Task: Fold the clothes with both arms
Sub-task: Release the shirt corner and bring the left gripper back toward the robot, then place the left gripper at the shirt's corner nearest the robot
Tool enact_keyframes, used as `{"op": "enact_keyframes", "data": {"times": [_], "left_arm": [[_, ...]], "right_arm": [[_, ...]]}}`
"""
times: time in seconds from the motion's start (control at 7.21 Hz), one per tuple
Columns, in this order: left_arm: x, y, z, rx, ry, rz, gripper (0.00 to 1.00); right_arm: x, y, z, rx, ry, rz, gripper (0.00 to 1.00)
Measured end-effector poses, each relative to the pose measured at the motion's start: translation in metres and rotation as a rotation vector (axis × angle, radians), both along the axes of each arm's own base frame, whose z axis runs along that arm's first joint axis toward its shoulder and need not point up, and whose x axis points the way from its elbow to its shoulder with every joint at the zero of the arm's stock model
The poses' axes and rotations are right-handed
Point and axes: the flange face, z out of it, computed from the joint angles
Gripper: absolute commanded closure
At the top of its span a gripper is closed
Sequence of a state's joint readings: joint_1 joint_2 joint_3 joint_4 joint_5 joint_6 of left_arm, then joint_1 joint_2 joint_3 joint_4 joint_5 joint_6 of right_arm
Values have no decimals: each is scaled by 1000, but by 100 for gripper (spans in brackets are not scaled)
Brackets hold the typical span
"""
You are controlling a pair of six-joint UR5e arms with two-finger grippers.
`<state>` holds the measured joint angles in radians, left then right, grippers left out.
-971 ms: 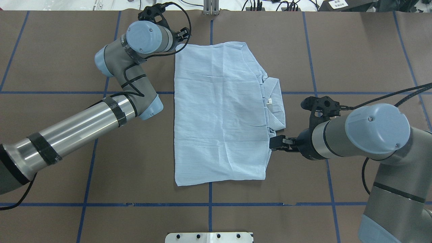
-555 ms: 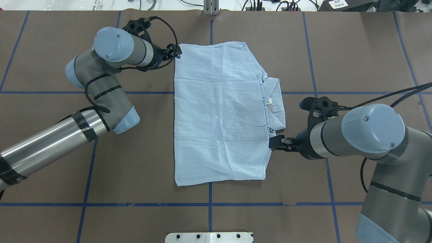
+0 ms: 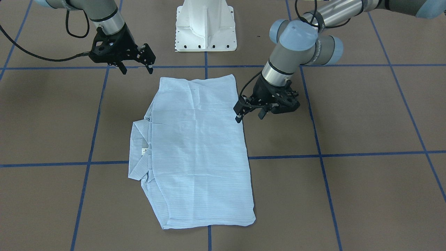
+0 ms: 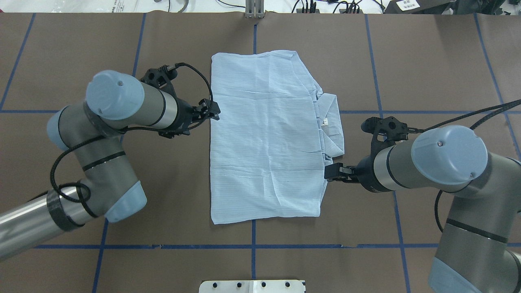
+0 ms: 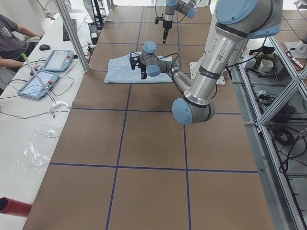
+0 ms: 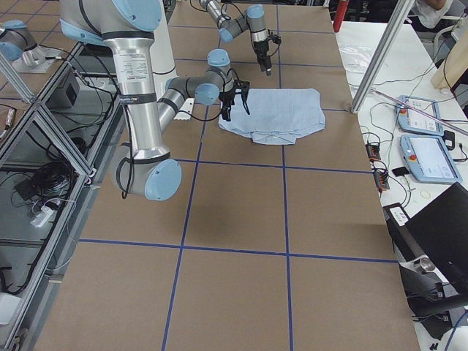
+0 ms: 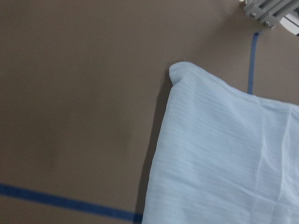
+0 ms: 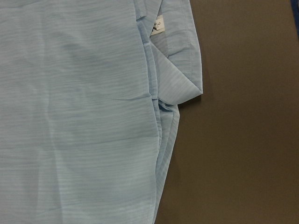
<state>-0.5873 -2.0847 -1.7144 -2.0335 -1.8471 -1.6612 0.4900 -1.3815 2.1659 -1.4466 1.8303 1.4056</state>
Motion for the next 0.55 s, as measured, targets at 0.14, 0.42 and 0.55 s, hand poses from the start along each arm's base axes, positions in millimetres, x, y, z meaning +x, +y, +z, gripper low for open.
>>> {"op": "enact_keyframes", "data": {"times": [0.14,0.42,0.55], "left_arm": [[21,38,-6,-61,18,5,2],[62,98,1,-149,-9,16,2],[72,114,5,-175,-34,23,4]], "right_arm": [[0,0,0,0,0,0,0],[-1,0,0,-1,1,-2,0],[-2,0,1,-1,2,-3,0]]}}
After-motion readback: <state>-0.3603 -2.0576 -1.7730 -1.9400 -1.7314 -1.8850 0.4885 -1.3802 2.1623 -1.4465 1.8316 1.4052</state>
